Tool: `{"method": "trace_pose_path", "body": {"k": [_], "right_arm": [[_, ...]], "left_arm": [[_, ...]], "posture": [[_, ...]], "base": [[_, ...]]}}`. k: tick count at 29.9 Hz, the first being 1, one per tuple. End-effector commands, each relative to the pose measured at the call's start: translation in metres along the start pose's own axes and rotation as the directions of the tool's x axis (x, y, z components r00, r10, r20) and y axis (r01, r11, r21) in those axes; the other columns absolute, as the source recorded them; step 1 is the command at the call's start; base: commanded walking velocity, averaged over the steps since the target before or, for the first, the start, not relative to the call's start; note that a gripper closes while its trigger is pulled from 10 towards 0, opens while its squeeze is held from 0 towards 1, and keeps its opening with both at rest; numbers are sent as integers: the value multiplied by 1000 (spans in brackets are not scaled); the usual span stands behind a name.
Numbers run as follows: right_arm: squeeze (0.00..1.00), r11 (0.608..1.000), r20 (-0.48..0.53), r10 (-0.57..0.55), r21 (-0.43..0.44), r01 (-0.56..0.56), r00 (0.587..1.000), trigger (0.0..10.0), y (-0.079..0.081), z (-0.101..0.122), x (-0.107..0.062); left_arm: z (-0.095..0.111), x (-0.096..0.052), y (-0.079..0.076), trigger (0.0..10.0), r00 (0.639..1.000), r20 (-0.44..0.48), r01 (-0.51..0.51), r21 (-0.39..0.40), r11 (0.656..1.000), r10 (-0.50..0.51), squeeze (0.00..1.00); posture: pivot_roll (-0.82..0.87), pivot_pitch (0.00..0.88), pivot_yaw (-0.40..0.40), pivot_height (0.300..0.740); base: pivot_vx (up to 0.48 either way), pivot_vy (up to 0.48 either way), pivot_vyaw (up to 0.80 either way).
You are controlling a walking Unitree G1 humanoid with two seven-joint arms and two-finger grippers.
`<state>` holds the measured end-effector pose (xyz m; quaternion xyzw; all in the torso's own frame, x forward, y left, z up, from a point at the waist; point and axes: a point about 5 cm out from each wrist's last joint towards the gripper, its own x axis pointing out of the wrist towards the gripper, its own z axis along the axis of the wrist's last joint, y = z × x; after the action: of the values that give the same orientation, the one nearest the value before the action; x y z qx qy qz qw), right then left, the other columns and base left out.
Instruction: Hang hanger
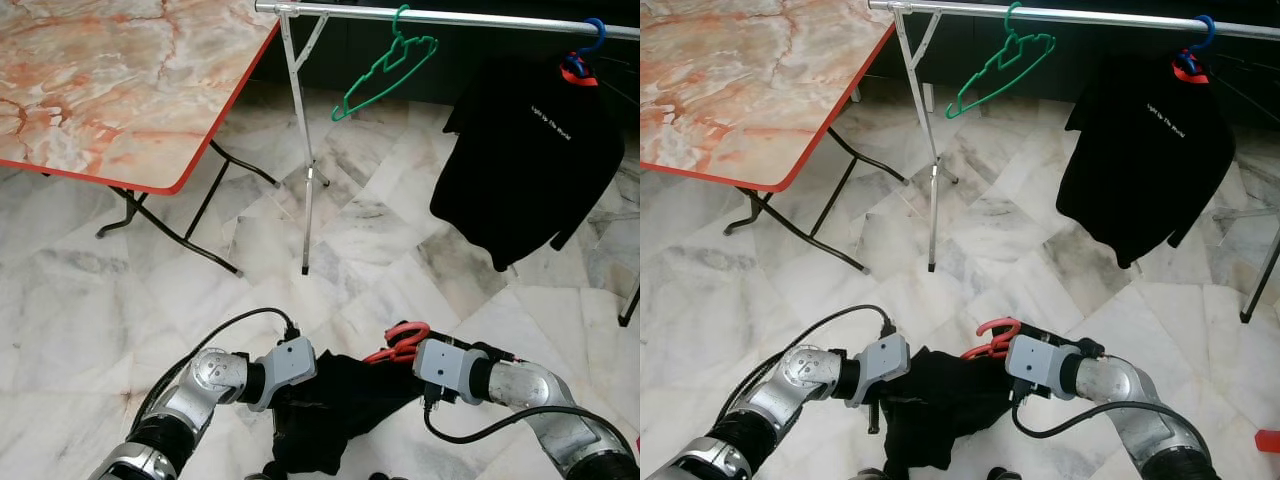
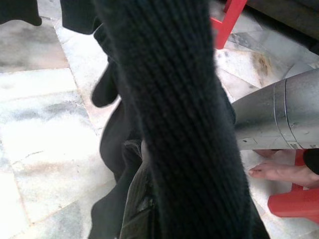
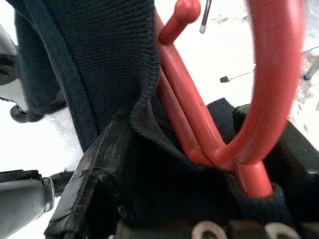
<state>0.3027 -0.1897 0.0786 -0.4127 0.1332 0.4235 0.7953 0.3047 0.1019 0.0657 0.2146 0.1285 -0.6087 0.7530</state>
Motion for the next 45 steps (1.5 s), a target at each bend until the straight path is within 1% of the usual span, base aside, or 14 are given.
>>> {"method": "trace_pose_path", "body": {"k": [1,4,11,14,22,27,28,30,31,33,34,37,41,45], "right_arm": [[0,999,-43,42,23,-41,998,10000,15,-10,3],[0,1000,-34,-1,29,2,999,10000,6,-9,1],[0,999,-8,10,37,-10,1000,10000,5,-9,-8],[0,996,57,25,89,-30,998,10000,4,-4,-18],[0,956,130,210,178,-231,969,10000,17,-3,-51],[0,982,103,93,157,-109,990,10000,-7,-8,-63],[0,982,103,93,157,-109,990,10000,-7,-8,-63],[0,986,108,3,167,-21,994,10000,-23,-5,-65],[0,986,108,3,167,-21,994,10000,-23,-5,-65],[0,976,153,-69,215,35,986,10000,-34,1,-60],[0,976,153,-69,215,35,986,10000,-34,1,-60],[0,968,213,-34,251,-21,976,10000,-32,8,-55],[0,973,213,-3,227,-46,977,10000,-30,10,-49],[0,966,248,98,210,-152,964,10000,-23,16,-46]], "left_arm": [[4,0,0,0,999,39,-14,7,1000,13,0],[4,0,0,0,999,38,-16,7,1000,15,0],[4,0,0,0,999,36,-13,6,1000,13,0],[4,1,0,0,999,36,-10,4,1000,9,0],[4,1,0,0,999,32,-5,8,1000,5,0],[3,2,-1,0,999,33,1,7,1000,-1,0],[3,2,-1,0,999,33,1,7,1000,-1,0],[3,3,-3,0,999,35,6,5,1000,-7,0],[3,3,-3,0,999,35,6,5,1000,-7,0],[4,4,-4,0,999,39,11,7,1000,-11,0],[4,4,-4,0,999,39,11,7,1000,-11,0],[4,4,-3,0,999,38,11,10,1000,-11,0],[3,3,-3,0,999,33,8,10,1000,-9,0],[2,2,-3,0,1000,28,5,5,1000,-5,0]], "posture": [[-60,270,28,740],[-65,268,26,740],[-66,268,25,740],[-70,266,25,740],[-83,251,24,740],[-85,245,24,740],[-85,245,24,740],[-88,239,25,740],[-88,239,25,740],[-85,235,24,740],[-85,235,24,740],[-82,237,24,740],[-74,247,22,740],[-73,253,21,740]], "base": [[0,0,0],[0,0,0],[0,0,0],[0,0,0],[0,0,0],[0,0,0],[0,0,0],[0,0,0],[0,0,0],[0,0,0],[0,0,0],[0,0,0],[0,0,0],[0,0,0]]}}
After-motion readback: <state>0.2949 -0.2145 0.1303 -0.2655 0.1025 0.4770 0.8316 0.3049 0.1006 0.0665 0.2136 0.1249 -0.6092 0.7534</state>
